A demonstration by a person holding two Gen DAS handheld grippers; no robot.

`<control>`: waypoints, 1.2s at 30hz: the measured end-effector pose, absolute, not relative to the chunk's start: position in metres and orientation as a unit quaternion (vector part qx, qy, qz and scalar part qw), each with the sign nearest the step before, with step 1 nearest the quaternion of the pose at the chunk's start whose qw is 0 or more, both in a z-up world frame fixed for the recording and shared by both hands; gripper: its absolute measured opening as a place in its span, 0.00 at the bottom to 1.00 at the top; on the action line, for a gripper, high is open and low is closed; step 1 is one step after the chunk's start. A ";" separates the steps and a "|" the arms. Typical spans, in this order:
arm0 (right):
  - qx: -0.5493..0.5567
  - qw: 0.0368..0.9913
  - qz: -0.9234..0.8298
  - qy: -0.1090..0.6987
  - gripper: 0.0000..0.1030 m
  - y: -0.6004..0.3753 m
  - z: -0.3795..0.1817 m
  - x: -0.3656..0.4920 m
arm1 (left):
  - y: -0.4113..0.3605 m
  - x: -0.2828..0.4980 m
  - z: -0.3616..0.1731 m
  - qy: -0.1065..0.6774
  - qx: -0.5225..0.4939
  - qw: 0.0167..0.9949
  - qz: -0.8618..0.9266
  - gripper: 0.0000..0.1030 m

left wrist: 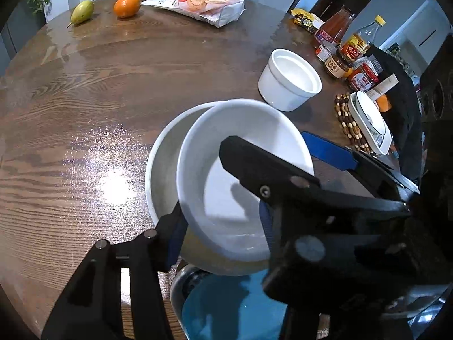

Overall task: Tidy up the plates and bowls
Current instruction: 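Lower the smaller bowl into the large bowl and open the right gripper, then withdraw the right gripper from the nested bowls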

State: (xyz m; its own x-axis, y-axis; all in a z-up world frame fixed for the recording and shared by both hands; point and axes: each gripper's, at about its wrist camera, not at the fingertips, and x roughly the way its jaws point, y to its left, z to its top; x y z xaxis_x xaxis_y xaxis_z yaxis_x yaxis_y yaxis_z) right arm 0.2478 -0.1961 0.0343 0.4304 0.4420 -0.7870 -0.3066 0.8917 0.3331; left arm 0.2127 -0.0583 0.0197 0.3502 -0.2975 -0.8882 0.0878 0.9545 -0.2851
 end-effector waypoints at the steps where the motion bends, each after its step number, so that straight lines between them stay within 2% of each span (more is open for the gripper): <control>1: 0.070 0.842 0.224 0.485 0.85 -0.196 0.034 0.249 | -0.058 0.213 0.020 0.558 -0.096 0.816 -0.118 0.49; 4: 0.068 0.843 0.220 0.486 0.85 -0.197 0.034 0.249 | -0.055 0.212 0.024 0.552 -0.096 0.820 -0.116 0.55; 17: 0.085 0.854 0.216 0.465 0.85 -0.213 0.049 0.248 | -0.048 0.206 0.039 0.533 -0.099 0.833 -0.112 0.59; 23: 0.092 0.868 0.207 0.441 0.85 -0.227 0.066 0.240 | -0.048 0.201 0.051 0.518 -0.098 0.842 -0.117 0.65; 36: 0.092 0.884 0.211 0.406 0.85 -0.240 0.083 0.227 | -0.064 0.206 0.035 0.518 -0.062 0.846 -0.109 0.65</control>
